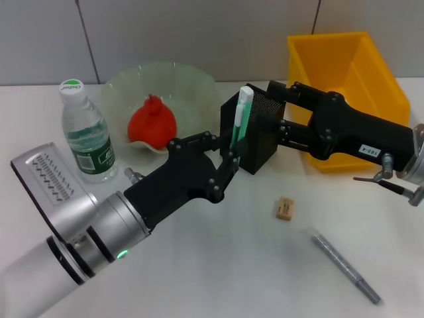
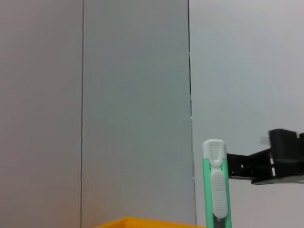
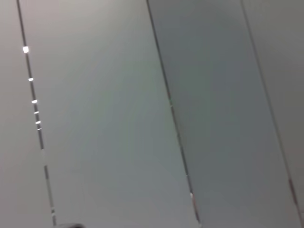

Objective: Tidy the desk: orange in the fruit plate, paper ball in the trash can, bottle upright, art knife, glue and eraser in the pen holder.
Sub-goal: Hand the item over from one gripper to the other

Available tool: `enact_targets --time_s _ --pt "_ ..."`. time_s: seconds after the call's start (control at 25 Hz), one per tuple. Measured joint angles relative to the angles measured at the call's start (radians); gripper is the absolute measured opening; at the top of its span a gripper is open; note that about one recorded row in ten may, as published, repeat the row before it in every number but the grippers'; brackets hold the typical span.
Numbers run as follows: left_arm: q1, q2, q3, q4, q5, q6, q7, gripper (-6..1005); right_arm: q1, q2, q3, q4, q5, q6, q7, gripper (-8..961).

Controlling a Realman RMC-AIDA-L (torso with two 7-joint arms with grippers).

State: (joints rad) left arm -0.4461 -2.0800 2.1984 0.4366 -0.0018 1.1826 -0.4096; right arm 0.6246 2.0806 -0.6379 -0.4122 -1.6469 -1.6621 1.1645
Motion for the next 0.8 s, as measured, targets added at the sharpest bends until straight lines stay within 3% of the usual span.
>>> enact_targets --time_s 0.36,0.8 --pt "0.013 0.000 0.123 0.063 -0.219 -0.097 0.184 195 0.010 0.007 -0.014 0.184 0.122 0.041 -0.236 743" --pt "0.022 0.000 0.215 0.118 -0.379 -0.139 0.340 196 0.044 0.012 0.001 0.360 0.207 0.089 -0.446 743"
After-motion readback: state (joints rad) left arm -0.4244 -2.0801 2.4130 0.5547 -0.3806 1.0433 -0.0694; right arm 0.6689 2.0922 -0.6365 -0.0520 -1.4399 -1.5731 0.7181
